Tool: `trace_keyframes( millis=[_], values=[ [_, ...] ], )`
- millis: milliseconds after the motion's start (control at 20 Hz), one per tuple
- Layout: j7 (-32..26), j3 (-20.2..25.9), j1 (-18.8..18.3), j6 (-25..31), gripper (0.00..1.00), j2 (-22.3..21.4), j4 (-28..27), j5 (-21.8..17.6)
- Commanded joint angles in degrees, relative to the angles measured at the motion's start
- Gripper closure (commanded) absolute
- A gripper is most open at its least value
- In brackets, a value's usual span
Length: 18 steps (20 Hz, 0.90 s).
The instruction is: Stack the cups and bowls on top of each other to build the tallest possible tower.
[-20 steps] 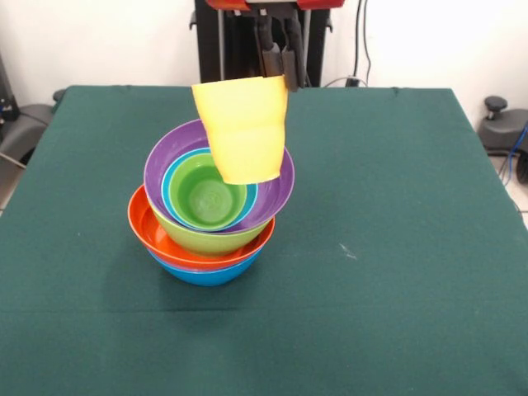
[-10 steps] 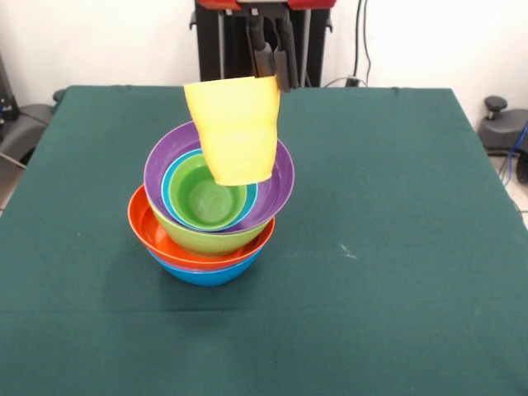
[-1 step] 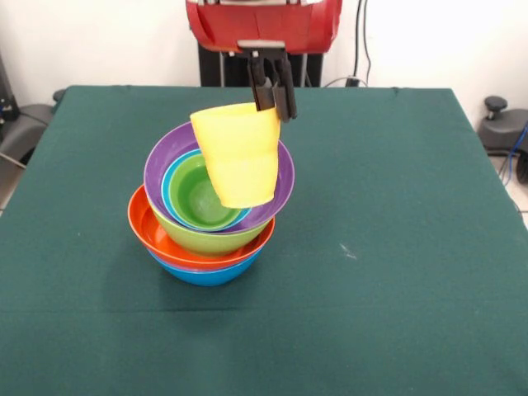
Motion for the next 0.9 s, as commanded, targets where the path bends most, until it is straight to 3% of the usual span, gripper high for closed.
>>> trace_keyframes(
  millis=[50,550,900],
  values=[
    [-11.11,-1.68,0.11,0.70,1.00,1.32,-1.81,-4.76],
    [-11.97,-1.71,-0.49,0.79,1.00,0.70,-1.09,-5.45],
    [-12.98,-1.21,-0.44,2.27,1.00,1.90,-3.63,-5.95]
  ],
)
